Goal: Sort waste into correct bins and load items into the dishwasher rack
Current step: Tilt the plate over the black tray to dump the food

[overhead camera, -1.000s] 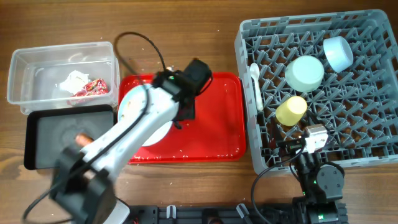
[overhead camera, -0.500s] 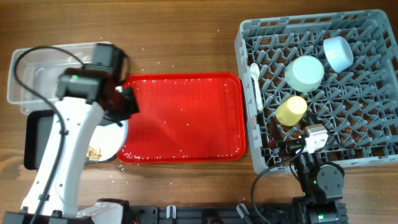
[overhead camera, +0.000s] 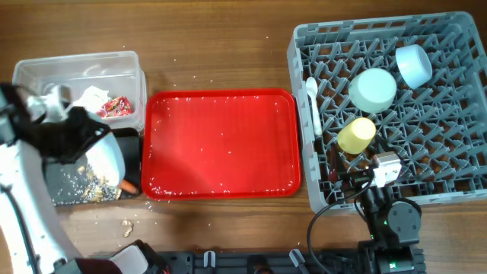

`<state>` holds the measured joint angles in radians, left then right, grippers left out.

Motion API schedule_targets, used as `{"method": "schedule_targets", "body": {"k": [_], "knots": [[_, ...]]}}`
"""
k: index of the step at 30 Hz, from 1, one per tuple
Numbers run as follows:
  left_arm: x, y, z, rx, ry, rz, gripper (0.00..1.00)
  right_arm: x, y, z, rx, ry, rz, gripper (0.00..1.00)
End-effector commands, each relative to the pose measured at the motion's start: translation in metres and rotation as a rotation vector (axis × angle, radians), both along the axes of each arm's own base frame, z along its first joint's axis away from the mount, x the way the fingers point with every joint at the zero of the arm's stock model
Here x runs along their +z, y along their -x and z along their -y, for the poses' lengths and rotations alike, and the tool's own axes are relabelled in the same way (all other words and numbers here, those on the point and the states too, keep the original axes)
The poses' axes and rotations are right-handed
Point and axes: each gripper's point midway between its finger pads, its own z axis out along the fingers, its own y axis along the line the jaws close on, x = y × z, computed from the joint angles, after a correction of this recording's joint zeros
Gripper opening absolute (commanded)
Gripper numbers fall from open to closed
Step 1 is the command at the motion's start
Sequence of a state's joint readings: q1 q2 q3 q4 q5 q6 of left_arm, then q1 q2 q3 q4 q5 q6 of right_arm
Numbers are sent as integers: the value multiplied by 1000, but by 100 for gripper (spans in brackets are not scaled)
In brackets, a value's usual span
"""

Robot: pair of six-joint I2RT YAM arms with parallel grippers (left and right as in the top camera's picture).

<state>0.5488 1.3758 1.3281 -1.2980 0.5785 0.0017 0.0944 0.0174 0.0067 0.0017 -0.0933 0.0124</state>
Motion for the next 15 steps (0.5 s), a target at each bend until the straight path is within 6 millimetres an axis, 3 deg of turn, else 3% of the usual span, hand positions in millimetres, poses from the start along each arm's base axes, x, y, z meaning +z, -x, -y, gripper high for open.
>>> {"method": "schedule_targets", "body": {"k": [1,10,15], "knots": [[37,5,0,-17,91,225,4,2,1,-1,8,11,13,100],[55,36,-32,144,275,609,4,2,1,-1,8,11,13,100],[68,41,-29,118,285,735,4,2,1,-1,8,11,13,100]]}}
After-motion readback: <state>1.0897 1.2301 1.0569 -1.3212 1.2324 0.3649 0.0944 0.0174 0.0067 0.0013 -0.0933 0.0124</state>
